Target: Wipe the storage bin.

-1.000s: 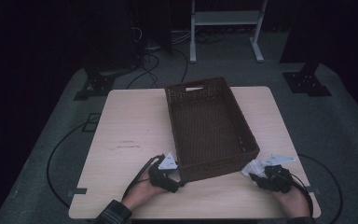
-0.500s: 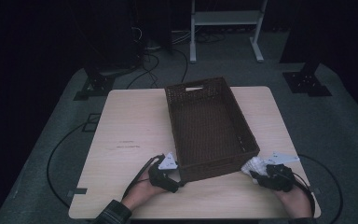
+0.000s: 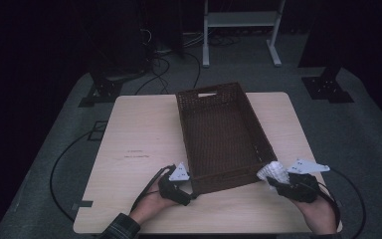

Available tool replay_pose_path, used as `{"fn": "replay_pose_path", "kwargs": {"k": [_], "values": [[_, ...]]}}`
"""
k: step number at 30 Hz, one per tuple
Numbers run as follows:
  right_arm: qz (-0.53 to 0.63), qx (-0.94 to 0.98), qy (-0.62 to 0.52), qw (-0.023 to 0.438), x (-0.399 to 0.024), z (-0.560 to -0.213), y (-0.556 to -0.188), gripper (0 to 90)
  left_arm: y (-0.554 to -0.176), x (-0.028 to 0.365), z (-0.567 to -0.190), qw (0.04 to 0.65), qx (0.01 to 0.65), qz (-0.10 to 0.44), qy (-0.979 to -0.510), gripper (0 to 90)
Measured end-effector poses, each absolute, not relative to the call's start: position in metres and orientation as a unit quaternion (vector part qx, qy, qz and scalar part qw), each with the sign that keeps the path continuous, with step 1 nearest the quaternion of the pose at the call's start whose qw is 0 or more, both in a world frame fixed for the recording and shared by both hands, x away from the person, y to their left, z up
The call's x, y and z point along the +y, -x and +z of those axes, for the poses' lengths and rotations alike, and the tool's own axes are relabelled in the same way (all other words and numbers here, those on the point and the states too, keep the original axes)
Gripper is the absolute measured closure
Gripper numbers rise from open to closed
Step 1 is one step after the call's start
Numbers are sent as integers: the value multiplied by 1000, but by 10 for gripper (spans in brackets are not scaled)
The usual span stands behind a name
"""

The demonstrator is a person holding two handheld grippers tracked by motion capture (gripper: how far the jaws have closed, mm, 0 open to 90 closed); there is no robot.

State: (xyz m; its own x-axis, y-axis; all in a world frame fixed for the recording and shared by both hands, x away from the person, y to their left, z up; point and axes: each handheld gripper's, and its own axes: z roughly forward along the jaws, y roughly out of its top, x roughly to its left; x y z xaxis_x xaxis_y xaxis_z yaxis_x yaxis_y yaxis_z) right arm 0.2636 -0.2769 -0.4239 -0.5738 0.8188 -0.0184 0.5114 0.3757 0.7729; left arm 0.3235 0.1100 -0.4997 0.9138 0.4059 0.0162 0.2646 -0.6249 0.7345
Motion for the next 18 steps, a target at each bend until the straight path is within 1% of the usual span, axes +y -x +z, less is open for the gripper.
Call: {"fn": "replay_pose_path", "kwargs": {"k": [6, 18], "values": [[388, 806, -395, 211, -268, -414, -260, 545, -324, 110, -500, 389, 186, 91, -898, 174], [383, 811, -395, 199, -266, -424, -264, 546, -323, 110, -500, 391, 187, 90, -897, 174]]}}
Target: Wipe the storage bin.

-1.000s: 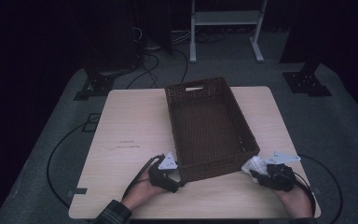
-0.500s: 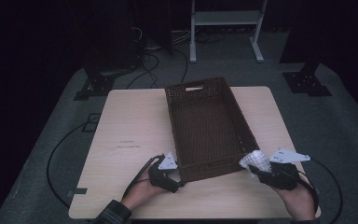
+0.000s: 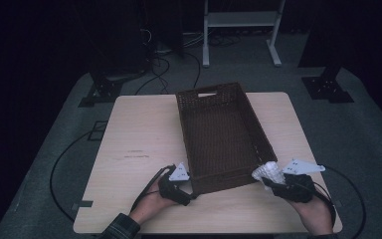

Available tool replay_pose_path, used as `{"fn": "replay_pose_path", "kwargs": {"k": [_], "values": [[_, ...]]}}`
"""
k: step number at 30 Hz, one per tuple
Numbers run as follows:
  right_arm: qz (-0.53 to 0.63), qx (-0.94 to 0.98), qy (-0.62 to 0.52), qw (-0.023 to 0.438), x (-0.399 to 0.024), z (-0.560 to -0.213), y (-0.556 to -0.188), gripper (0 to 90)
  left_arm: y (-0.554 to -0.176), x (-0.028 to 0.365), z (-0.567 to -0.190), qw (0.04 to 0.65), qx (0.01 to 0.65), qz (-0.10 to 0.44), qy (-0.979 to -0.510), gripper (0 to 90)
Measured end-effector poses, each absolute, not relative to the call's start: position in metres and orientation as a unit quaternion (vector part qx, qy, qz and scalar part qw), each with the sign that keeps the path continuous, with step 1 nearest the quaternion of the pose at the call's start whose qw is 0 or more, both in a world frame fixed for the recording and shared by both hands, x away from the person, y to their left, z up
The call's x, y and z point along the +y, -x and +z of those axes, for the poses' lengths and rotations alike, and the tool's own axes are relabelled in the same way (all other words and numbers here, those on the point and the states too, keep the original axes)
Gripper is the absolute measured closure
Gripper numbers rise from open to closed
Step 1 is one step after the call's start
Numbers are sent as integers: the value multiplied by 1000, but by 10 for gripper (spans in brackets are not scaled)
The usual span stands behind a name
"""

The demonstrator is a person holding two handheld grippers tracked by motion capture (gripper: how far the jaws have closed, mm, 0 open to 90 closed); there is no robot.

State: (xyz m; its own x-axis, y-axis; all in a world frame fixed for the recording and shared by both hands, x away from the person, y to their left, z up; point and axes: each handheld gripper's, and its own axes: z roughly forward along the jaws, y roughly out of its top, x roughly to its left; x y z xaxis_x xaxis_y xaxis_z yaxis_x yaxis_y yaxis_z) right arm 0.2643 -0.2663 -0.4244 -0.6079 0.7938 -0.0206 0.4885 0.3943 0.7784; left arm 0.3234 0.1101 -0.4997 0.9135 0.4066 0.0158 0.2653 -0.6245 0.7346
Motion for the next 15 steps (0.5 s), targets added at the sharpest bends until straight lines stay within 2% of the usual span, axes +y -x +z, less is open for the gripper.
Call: {"fn": "replay_pose_path", "kwargs": {"k": [15], "values": [[354, 826, -399, 182, -259, -446, -270, 547, -323, 110, -500, 391, 187, 90, -897, 174]]}}
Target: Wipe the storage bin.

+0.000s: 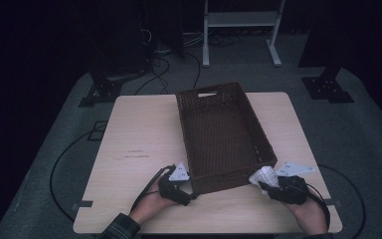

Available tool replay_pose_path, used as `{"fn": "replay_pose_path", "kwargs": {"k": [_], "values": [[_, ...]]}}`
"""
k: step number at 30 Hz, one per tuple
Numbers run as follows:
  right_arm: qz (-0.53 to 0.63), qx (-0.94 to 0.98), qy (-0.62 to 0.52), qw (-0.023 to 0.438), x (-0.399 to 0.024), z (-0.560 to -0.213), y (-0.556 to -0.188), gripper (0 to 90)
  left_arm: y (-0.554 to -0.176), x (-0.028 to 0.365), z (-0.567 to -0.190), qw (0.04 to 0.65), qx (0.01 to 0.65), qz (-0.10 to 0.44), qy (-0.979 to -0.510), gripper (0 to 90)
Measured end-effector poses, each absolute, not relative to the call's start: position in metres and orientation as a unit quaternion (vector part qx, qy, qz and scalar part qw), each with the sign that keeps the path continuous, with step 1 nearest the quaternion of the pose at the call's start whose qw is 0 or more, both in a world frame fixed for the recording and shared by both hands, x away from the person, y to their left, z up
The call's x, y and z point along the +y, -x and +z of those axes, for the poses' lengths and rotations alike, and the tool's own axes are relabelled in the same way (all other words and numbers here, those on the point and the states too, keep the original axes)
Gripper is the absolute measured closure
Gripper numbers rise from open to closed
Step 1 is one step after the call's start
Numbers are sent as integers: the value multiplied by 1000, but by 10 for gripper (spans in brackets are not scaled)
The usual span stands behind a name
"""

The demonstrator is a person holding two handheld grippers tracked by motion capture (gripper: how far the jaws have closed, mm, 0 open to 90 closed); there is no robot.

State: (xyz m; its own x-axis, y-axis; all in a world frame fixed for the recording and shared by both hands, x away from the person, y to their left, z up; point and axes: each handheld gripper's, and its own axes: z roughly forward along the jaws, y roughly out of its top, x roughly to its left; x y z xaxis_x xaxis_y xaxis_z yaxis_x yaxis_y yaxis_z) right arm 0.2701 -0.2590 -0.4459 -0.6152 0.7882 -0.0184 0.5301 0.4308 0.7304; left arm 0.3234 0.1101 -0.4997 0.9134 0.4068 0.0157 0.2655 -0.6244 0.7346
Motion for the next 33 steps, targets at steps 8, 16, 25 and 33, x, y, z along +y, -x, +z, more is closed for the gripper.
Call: {"fn": "replay_pose_path", "kwargs": {"k": [8, 16, 25, 33], "values": [[341, 834, -401, 167, -254, -460, -274, 547, -323, 110, -500, 391, 188, 91, -897, 174], [320, 847, -399, 148, -246, -475, -279, 547, -323, 110, -500, 391, 188, 91, -897, 174], [317, 849, -397, 148, -245, -474, -278, 547, -323, 110, -500, 391, 188, 90, -897, 174], [332, 843, -391, 161, -244, -461, -273, 547, -323, 110, -500, 391, 188, 90, -897, 174]]}}
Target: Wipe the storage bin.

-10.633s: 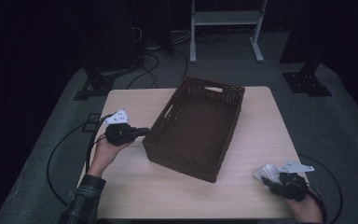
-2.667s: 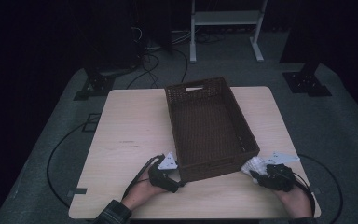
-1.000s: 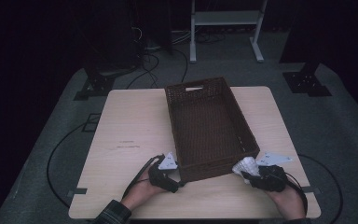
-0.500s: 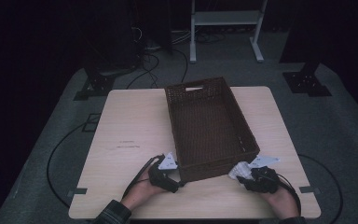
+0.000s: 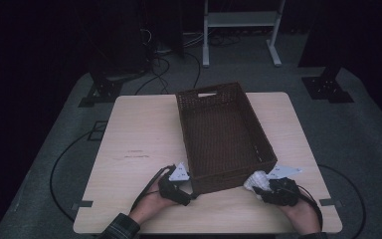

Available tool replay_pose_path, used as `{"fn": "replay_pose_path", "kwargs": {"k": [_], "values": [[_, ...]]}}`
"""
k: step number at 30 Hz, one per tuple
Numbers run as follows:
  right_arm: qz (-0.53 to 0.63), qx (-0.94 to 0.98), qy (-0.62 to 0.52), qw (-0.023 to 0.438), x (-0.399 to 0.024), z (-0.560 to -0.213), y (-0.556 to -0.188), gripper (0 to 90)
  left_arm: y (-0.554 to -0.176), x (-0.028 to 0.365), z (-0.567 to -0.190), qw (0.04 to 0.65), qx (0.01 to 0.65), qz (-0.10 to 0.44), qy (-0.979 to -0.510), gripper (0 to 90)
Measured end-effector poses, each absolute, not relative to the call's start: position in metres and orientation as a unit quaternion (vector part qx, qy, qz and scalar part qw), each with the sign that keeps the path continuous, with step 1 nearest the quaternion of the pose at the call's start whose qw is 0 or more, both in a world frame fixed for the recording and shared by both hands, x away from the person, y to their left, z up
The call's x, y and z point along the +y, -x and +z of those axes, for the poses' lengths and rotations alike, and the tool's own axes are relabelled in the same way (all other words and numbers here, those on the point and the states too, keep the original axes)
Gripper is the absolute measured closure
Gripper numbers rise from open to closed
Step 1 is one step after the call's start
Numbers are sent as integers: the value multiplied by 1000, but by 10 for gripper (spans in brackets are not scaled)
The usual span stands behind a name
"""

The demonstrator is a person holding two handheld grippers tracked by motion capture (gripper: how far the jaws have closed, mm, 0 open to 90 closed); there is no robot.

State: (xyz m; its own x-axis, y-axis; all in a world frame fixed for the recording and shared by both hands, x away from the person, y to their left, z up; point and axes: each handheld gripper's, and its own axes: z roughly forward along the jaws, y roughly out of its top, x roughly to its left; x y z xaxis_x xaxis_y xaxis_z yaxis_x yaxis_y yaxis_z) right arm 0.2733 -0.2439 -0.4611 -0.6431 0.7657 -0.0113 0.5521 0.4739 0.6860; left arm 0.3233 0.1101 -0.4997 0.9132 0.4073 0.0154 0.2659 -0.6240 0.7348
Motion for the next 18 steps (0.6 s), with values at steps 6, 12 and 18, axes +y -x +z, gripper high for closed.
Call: {"fn": "replay_pose_path", "kwargs": {"k": [6, 12, 18], "values": [[351, 837, -384, 169, -244, -449, -271, 547, -323, 110, -500, 391, 188, 90, -897, 174], [361, 834, -377, 177, -243, -437, -267, 547, -323, 110, -500, 391, 188, 90, -897, 174], [371, 832, -370, 182, -241, -426, -265, 547, -323, 110, -500, 390, 187, 91, -897, 174]]}}
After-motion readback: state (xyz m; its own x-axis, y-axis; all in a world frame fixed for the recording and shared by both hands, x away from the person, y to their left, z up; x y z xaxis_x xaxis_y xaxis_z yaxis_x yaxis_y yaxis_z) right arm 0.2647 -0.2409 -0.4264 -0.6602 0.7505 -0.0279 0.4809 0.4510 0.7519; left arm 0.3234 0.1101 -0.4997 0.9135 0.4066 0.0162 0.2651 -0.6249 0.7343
